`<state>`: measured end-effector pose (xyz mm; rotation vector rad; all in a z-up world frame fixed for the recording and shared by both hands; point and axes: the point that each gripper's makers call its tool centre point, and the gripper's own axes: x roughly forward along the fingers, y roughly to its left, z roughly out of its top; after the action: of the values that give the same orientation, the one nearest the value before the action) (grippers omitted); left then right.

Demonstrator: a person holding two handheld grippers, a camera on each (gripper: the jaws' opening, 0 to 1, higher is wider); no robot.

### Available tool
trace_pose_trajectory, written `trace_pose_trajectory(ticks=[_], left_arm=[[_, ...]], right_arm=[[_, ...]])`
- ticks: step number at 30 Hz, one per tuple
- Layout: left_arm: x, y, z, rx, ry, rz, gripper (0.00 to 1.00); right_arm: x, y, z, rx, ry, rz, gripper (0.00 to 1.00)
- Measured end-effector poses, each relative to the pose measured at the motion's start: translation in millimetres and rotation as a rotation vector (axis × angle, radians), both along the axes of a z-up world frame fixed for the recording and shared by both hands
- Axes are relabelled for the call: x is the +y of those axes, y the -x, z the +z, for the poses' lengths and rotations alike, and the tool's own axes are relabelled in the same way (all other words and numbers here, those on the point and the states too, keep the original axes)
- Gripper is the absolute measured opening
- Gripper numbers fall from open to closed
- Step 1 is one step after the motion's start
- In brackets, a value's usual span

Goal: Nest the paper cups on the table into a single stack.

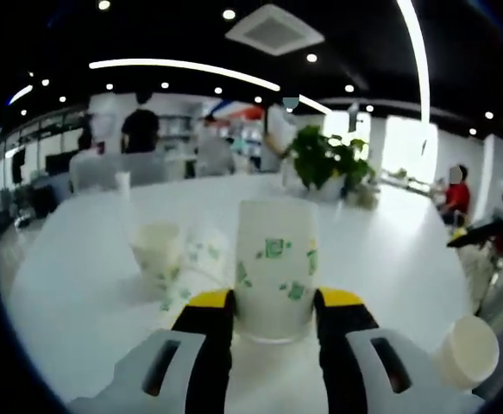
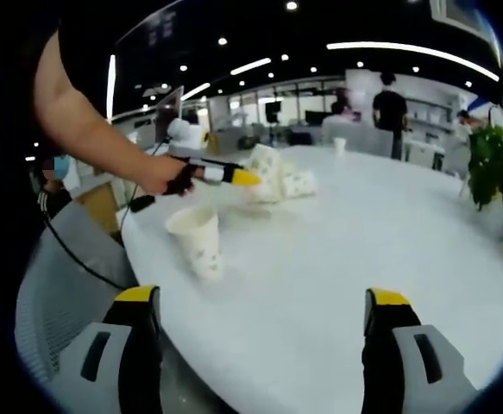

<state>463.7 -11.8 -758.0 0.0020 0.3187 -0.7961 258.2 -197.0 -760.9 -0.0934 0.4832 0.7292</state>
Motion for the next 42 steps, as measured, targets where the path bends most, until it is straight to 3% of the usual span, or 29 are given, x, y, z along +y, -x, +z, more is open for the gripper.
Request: trace_pose_trajectory(ticks=[27, 42], left_arm=[[-4, 2.4, 36.1, -0.058, 0.099, -0.030, 0.36], [-14, 18.8, 50.9, -0.073, 0.148, -0.072, 0.36]], right_arm=[[1, -6, 8.2, -0.019, 0.013, 0.023, 0.97], [1, -11, 13.9, -0.057, 0.013, 0.009, 1.00]])
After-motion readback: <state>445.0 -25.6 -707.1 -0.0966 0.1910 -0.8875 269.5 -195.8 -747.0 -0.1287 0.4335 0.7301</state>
